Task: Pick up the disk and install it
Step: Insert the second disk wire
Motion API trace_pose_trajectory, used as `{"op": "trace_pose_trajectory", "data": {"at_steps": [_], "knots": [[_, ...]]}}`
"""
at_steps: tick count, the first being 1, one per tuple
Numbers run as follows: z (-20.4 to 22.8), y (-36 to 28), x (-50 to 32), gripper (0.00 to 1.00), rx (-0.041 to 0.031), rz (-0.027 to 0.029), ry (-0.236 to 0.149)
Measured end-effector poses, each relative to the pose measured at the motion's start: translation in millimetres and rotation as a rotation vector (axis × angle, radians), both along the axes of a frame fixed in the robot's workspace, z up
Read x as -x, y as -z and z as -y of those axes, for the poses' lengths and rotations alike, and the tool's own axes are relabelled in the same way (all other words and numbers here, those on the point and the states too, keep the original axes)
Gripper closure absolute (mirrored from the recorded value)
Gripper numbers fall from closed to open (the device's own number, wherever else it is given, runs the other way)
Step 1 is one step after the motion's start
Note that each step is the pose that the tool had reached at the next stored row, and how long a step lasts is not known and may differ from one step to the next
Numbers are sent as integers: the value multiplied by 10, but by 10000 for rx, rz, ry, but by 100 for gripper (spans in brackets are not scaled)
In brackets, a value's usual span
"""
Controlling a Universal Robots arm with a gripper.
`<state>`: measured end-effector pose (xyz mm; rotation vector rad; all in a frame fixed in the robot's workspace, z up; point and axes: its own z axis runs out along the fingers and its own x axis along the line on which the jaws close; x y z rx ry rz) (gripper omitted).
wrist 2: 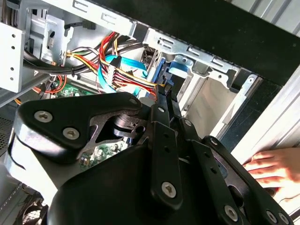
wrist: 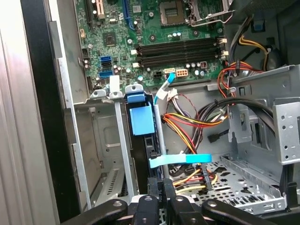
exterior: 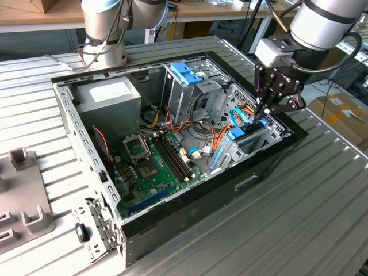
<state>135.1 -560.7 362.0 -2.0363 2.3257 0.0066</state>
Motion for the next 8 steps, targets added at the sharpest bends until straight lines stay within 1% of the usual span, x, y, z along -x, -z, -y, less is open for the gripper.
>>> {"op": "trace_pose_trajectory", "data": {"at_steps": [2,4,5,7,8], "knots": [[0,3,4,84,5,0,-110],[0,4,4,84,4,0,-125],[0,6,4,84,3,0,-204],[0,9,5,84,3,0,-426],[-3,20,4,84,2,0,-820]]}}
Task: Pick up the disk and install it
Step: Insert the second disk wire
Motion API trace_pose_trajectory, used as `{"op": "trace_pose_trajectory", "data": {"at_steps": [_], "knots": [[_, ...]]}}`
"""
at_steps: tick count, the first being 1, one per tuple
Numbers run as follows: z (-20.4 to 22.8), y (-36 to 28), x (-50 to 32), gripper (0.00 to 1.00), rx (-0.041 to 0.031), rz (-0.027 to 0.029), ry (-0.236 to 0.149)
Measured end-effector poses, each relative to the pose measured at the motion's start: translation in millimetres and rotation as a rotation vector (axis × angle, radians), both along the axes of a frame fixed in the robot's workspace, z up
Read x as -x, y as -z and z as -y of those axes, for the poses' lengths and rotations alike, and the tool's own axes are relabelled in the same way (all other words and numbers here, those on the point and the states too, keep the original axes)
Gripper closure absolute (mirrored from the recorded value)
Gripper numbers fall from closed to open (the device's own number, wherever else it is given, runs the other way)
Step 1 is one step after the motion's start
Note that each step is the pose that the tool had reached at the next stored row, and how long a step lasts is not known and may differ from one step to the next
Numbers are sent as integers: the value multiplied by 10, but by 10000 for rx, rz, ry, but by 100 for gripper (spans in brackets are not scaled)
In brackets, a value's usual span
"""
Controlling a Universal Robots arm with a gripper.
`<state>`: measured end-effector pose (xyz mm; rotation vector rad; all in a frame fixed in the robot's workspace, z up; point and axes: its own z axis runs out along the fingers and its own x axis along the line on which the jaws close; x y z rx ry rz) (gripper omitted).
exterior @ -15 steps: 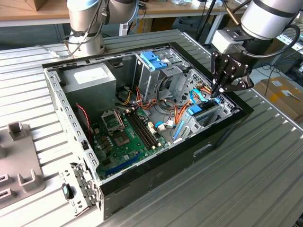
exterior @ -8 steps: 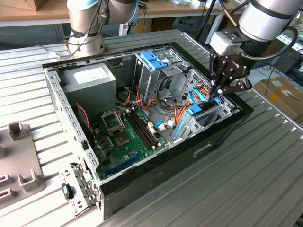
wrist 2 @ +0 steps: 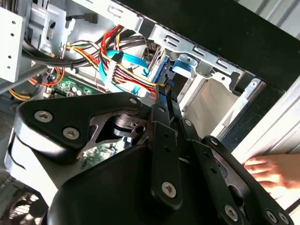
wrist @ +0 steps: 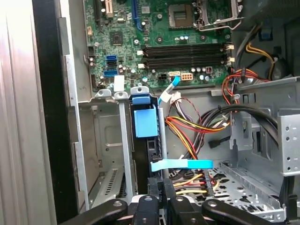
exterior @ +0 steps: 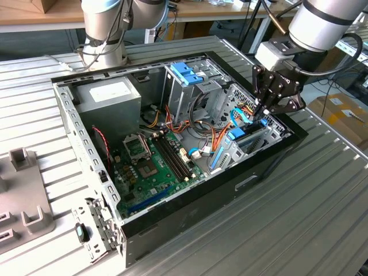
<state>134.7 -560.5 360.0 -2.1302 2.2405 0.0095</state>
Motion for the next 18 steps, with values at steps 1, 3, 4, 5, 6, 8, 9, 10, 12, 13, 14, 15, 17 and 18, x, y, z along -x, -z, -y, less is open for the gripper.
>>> {"op": "trace_pose_trajectory", "data": {"at_steps": [1,3,4,5,6,8,9,10,12,13,14,15,17,18], "knots": [[-1,2,0,84,2,0,-133],[-3,8,0,84,0,0,-197],[-3,14,0,84,-1,0,-206],[-3,22,0,84,-1,-1,-212],[-3,35,0,84,0,-1,-221],[-6,42,0,84,-1,-1,-231],[-6,43,0,84,-6,-2,-262],[-7,48,0,84,-24,-1,-370],[-7,53,0,84,-32,-1,-549],[-7,54,0,84,-32,-2,-623],[-7,55,0,84,-32,-2,-682],[-7,57,0,84,-32,-1,-726],[-7,69,0,84,-35,-2,-795],[-7,72,0,84,-33,-2,-817]]}}
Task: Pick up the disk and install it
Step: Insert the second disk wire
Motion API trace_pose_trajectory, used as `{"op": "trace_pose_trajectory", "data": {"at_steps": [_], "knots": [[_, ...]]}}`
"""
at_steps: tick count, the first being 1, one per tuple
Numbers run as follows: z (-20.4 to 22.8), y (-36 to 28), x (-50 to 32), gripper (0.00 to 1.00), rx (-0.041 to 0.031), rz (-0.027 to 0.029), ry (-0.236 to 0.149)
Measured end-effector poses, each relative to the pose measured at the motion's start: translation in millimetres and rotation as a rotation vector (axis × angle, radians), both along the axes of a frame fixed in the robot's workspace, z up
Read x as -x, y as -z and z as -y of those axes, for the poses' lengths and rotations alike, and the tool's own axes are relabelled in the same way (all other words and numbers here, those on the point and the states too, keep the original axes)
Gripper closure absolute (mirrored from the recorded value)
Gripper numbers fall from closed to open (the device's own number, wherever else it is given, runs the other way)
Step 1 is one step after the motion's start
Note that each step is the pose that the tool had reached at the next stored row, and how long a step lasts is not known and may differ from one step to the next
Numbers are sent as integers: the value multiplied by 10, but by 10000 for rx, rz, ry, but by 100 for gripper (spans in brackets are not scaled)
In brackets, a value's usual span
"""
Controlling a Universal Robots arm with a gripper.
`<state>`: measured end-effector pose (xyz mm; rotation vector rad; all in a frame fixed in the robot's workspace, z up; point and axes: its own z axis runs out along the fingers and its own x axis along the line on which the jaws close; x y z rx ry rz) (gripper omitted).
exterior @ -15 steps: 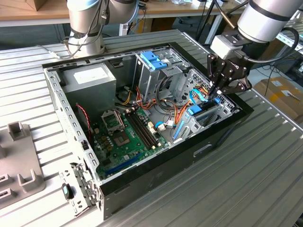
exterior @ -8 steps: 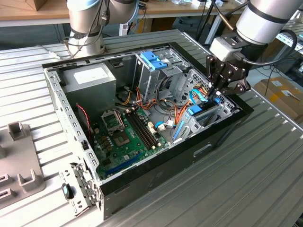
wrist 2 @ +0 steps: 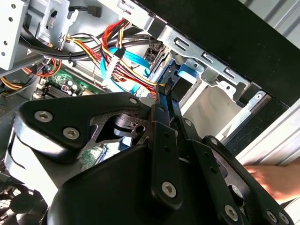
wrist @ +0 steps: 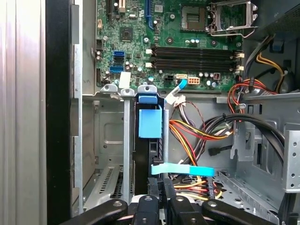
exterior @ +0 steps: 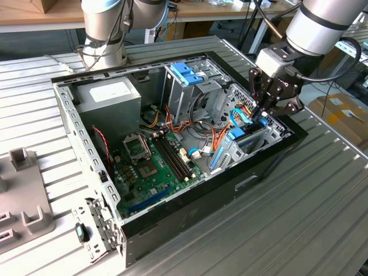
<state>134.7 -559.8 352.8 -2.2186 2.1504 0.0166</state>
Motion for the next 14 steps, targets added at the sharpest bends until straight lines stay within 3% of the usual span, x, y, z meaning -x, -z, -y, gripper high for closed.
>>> {"op": "trace_pose_trajectory", "data": {"at_steps": [14], "knots": [[0,44,16,84,2,0,-46]]}}
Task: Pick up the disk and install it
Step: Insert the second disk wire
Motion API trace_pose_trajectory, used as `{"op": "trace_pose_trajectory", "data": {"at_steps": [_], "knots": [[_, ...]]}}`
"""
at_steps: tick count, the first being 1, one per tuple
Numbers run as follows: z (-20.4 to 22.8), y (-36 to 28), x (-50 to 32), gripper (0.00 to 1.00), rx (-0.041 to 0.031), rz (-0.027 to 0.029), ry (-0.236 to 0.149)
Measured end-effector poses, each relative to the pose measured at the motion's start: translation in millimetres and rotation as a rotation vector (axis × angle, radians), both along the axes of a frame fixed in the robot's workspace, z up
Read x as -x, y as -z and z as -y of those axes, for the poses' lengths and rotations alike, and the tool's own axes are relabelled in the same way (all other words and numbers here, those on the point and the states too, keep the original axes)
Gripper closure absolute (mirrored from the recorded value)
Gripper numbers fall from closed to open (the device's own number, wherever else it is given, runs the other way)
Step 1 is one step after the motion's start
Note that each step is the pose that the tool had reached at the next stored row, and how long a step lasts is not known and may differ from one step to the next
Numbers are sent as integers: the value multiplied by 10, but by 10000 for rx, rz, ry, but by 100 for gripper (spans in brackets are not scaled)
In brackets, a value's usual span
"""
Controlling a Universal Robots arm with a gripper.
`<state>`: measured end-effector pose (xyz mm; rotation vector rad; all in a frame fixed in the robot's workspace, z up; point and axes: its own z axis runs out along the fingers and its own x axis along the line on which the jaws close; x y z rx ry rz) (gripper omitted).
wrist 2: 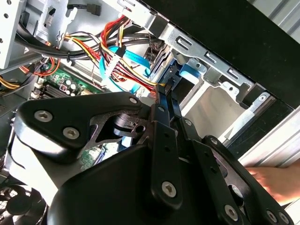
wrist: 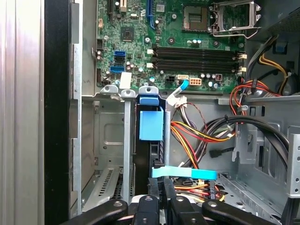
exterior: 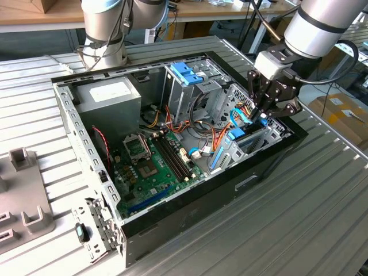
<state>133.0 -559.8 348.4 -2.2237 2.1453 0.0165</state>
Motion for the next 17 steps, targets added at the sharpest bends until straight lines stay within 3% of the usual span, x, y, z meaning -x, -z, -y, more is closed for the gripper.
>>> {"op": "trace_pose_trajectory", "data": {"at_steps": [8,12,17], "knots": [[0,-12,0,84,-3,0,2],[6,-13,0,84,-2,0,353],[7,1,0,84,-1,0,355]]}}
